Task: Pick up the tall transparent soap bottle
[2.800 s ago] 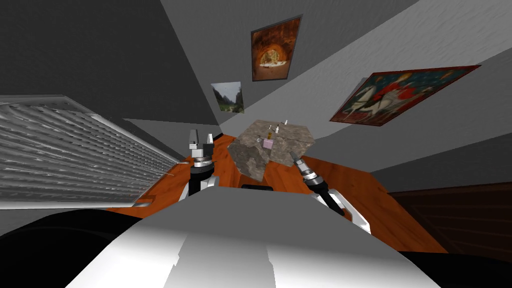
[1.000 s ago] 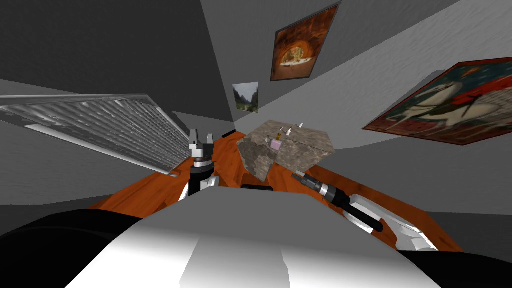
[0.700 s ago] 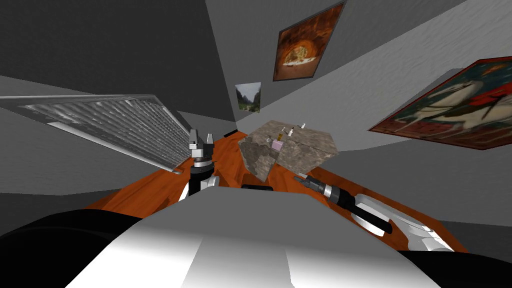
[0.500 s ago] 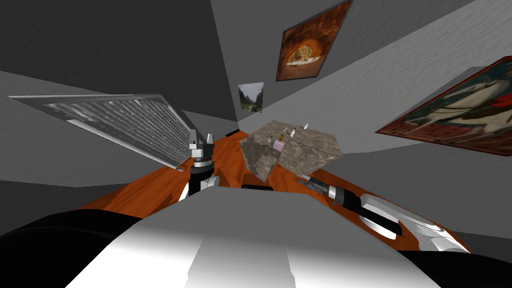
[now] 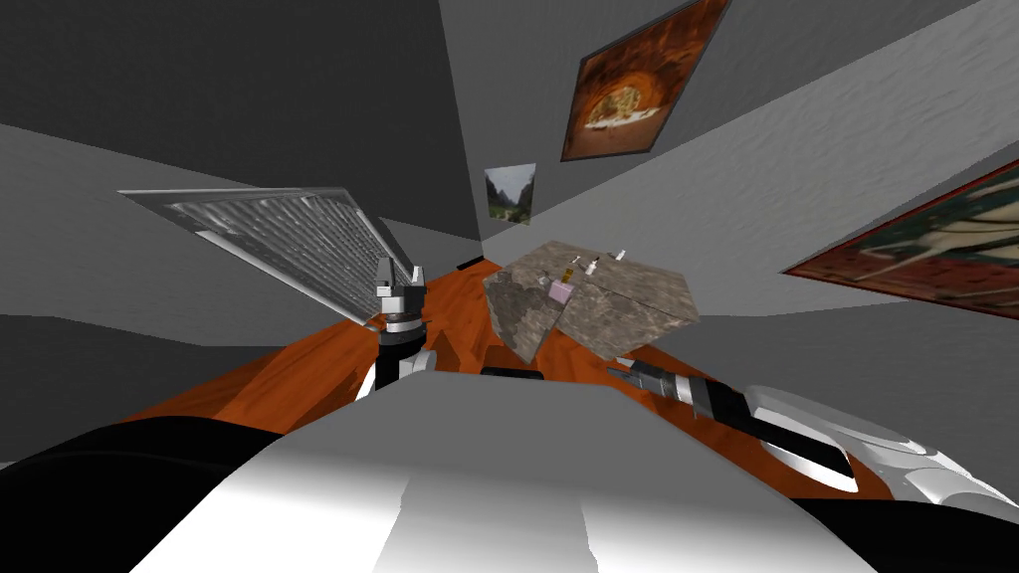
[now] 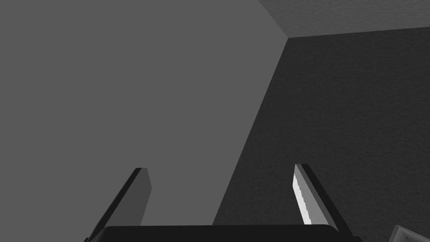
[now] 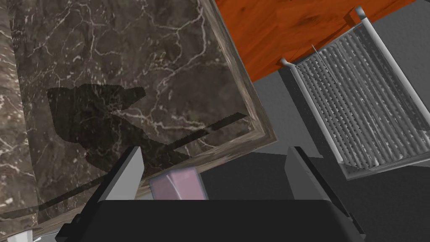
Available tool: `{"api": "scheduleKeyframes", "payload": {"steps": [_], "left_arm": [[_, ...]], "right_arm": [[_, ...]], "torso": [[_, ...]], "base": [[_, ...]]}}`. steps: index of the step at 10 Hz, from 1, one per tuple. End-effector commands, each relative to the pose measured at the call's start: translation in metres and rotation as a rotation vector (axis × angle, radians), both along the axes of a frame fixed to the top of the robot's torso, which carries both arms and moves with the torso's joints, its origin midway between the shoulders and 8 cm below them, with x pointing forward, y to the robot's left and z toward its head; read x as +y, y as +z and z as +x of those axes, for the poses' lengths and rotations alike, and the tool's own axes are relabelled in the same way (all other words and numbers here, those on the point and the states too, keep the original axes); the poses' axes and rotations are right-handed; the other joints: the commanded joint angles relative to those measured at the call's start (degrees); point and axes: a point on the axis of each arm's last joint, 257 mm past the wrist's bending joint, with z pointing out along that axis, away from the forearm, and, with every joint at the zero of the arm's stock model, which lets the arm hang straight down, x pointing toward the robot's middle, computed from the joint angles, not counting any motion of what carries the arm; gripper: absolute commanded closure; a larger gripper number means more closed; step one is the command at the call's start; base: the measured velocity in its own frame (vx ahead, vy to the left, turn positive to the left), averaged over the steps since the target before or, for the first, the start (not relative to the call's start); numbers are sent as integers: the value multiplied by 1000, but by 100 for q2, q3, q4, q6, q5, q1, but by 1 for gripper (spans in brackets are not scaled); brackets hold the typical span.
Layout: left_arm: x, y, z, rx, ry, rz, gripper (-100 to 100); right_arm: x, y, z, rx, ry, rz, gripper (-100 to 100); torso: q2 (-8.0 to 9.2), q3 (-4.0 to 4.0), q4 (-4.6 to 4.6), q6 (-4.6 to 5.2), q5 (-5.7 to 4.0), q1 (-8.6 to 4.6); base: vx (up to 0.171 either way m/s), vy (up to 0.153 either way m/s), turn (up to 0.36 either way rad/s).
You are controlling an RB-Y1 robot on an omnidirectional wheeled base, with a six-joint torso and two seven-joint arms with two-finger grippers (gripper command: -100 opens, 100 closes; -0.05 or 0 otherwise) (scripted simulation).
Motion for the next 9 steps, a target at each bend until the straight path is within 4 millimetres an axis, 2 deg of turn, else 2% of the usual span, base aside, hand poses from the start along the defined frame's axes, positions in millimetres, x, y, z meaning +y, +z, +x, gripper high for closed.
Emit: {"api": "scheduleKeyframes", "payload": {"steps": [1,2,3,4,5,6,7,8,9], "left_arm": [[0,0,0,0,0,0,0],[0,0,0,0,0,0,0],[0,0,0,0,0,0,0],[0,0,0,0,0,0,0],[0,0,0,0,0,0,0],[0,0,0,0,0,0,0],[0,0,0,0,0,0,0],[0,0,0,0,0,0,0],[0,0,0,0,0,0,0]], "right_arm": [[-21,-5,-13,53,3,-52,-100],[-28,-1,-12,59,20,-78,-100],[-46,-5,-23,103,18,-118,-100],[-51,-1,-21,107,31,-138,-100],[-68,-4,-32,147,23,-171,-100],[-74,1,-30,152,39,-196,-100],[-92,2,-39,191,34,-234,-100],[-96,5,-37,193,43,-249,-100],[-114,8,-44,229,40,-291,-100]], "torso": [[0,0,0,0,0,0],[-1,-1,0,-2,1,2],[-2,-1,0,1,1,2],[-4,-2,-1,-3,0,3],[-4,-2,-1,2,1,4],[-5,-3,-1,-2,2,7],[-5,-3,-1,2,1,7],[-7,-4,-2,-1,2,10],[-7,-4,-1,2,1,9]], "base": [[3,-6,200],[3,-8,93],[6,0,196],[6,-3,102],[10,6,175],[10,3,91],[16,12,158],[14,9,103],[23,16,158]]}}
